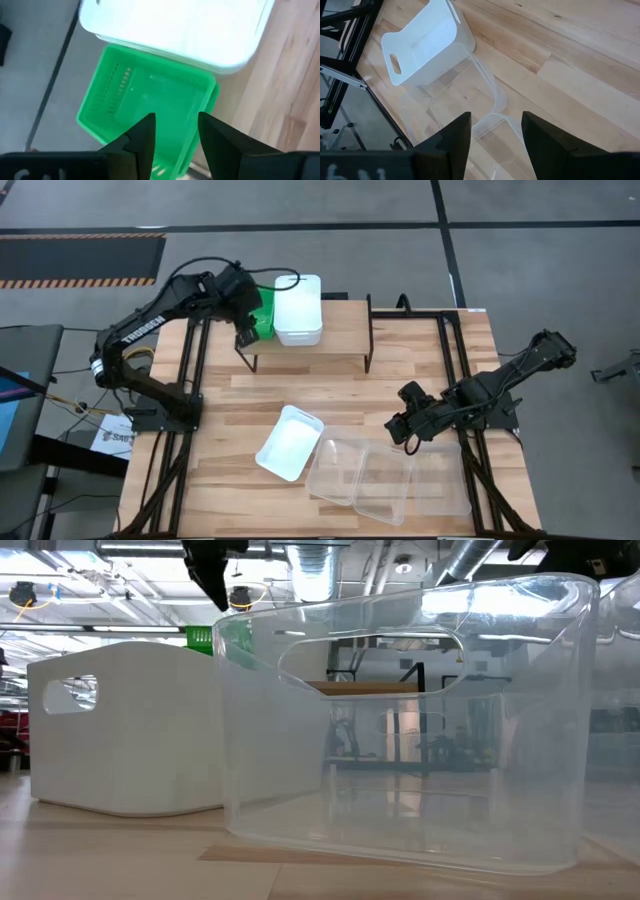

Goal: Stack baskets on shelf by color
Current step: Stack the green bin on top of the green bin on the shelf, then stack the white bin on top of the white bin on the shelf

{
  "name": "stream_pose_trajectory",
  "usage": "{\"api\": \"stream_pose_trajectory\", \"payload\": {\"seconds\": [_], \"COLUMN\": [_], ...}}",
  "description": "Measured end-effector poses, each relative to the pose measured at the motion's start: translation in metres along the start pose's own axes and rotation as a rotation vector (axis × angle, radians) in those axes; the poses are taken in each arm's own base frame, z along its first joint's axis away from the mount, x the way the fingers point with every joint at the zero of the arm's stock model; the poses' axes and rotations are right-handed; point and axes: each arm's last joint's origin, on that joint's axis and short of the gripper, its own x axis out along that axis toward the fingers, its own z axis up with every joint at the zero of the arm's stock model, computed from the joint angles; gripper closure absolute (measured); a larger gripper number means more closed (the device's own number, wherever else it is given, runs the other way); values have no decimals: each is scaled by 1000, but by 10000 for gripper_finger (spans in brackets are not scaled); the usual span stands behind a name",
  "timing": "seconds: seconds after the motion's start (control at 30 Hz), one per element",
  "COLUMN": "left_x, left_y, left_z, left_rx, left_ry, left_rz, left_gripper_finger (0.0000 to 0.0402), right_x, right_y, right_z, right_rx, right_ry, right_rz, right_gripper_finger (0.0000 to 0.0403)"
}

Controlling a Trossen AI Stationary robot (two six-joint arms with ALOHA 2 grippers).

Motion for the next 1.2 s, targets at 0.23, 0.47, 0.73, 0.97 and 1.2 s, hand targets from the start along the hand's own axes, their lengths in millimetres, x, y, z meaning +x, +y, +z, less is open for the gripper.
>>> {"api": "stream_pose_trajectory", "payload": {"seconds": [0.23, 0.47, 0.73, 0.97, 1.2], "left_x": [29, 45, 33, -2, -22], "left_y": [-28, -41, -43, -41, -39], "left_z": [-6, -14, -6, 2, -12], "left_rx": [73, 140, 99, 25, -203], "left_ry": [72, 140, 73, -59, -214], "left_rz": [76, 146, 197, 268, 405], "left_gripper_finger": [264, 264, 267, 286, 336], "right_x": [0, 0, 0, 0, 0], "right_y": [0, 0, 0, 0, 0], "right_z": [0, 0, 0, -1, -1], "right_rx": [-2, -6, -9, -8, -10], "right_ry": [0, 0, 1, 23, 26], "right_rz": [-1, 0, 0, 3, 3], "right_gripper_finger": [202, 202, 202, 202, 202]}}
